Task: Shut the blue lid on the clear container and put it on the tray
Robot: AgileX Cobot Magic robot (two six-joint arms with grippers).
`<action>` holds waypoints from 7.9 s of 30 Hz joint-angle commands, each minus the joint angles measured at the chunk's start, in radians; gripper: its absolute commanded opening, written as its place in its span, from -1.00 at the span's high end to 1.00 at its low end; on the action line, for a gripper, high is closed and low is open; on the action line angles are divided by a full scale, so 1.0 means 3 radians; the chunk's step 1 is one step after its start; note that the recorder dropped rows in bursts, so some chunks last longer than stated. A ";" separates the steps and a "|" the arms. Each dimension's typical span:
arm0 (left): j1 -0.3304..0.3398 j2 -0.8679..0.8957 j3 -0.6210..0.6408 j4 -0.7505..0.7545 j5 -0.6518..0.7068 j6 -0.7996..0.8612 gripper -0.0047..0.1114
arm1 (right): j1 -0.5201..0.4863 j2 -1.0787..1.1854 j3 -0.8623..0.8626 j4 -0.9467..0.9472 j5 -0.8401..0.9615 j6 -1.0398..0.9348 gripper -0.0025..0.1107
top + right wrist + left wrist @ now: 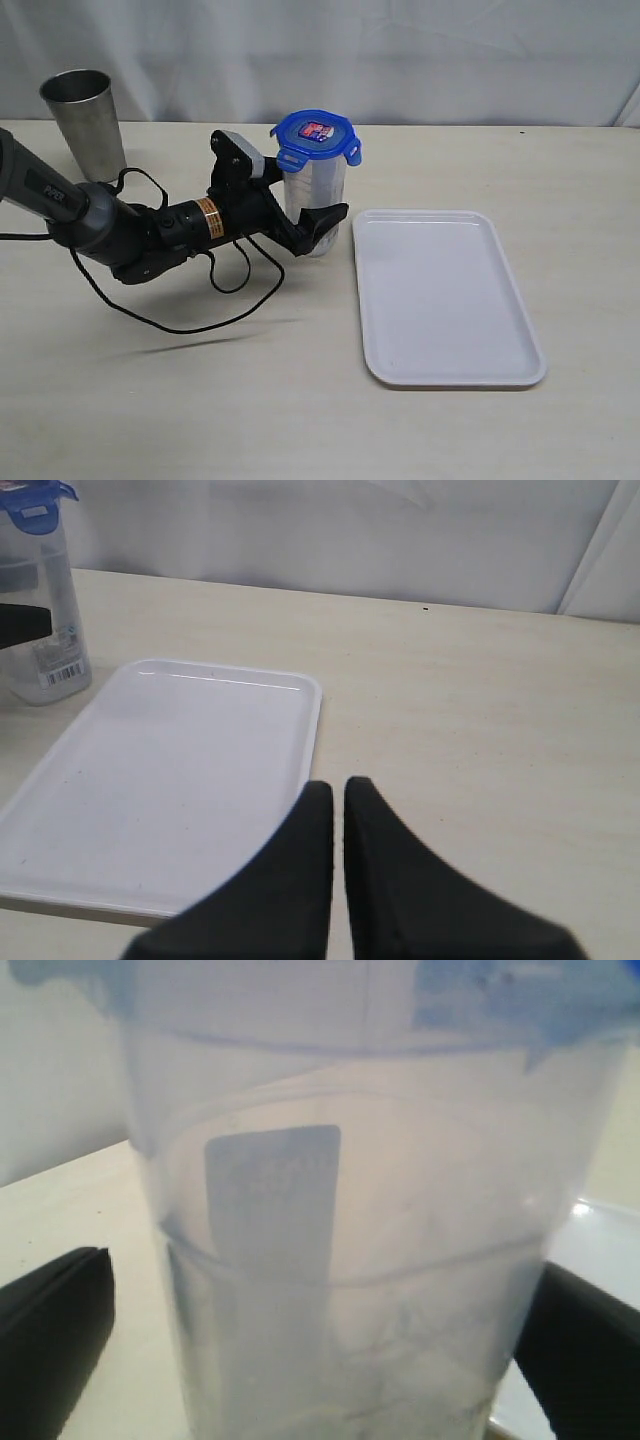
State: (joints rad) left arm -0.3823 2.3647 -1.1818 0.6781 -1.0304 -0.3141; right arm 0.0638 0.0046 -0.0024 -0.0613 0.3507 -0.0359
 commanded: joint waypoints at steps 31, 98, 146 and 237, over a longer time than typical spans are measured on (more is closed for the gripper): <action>-0.0007 0.0003 -0.0028 0.0562 -0.0132 -0.0026 -0.89 | -0.0013 -0.0015 0.0008 0.0007 -0.0034 -0.0005 0.88; -0.0217 0.0003 -0.0028 -0.0143 0.0202 0.0012 0.86 | -0.0013 -0.0015 0.0008 0.0007 -0.0034 -0.0005 0.88; 0.0382 0.0001 -0.0028 0.2358 -0.0636 -0.0246 0.92 | -0.0013 -0.0015 0.0008 0.0007 -0.0034 -0.0005 0.88; 0.0382 0.0001 -0.0028 0.2334 -0.0636 -0.0265 0.92 | 0.0583 0.6272 -0.4837 0.3006 0.2165 -0.2134 0.14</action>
State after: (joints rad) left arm -0.2675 2.3569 -1.1841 1.3832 -1.2397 -0.3962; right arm 0.2348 1.8858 -1.4488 0.8481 1.0083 -0.6653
